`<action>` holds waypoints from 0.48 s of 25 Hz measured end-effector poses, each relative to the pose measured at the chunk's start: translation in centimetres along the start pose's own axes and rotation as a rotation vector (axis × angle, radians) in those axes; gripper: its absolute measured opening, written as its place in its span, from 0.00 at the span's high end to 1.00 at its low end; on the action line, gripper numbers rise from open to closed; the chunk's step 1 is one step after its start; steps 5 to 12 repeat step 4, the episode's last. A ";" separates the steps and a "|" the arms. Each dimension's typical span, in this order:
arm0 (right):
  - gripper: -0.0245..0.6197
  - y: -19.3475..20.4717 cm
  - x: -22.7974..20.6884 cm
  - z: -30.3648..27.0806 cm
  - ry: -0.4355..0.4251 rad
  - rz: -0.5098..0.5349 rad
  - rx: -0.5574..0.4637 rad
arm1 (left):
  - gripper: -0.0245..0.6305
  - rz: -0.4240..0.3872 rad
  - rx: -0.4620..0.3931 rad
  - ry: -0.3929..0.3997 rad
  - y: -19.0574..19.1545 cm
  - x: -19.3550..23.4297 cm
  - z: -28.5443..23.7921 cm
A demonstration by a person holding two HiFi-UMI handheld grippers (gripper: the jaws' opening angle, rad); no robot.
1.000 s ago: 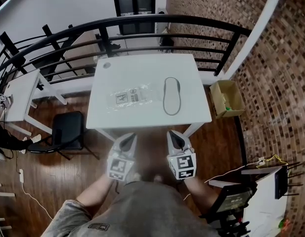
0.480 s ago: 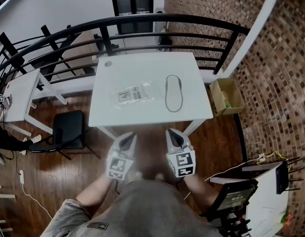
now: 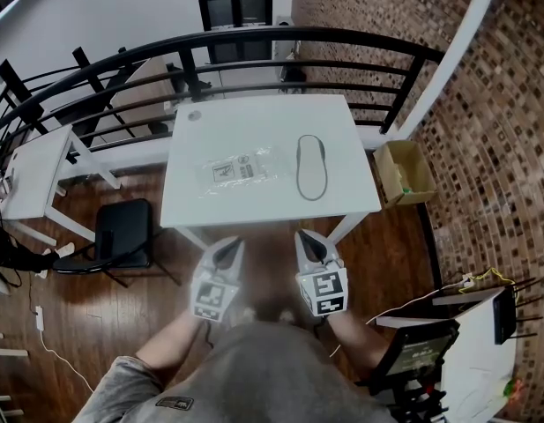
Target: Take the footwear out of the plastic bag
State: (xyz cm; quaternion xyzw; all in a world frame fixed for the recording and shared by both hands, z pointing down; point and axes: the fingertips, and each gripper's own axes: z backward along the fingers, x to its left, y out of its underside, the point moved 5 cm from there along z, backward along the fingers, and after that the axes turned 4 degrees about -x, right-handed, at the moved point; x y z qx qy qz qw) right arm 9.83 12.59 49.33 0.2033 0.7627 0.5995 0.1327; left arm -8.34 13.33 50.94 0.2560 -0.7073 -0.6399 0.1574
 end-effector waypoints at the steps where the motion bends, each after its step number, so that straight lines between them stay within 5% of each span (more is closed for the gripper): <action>1: 0.95 0.0 0.1 0.0 0.001 0.000 0.000 | 0.96 0.000 -0.001 -0.001 0.0 0.1 0.0; 12: 0.95 0.0 0.2 -0.1 0.002 -0.001 0.001 | 0.96 0.004 -0.006 0.001 -0.2 0.1 0.1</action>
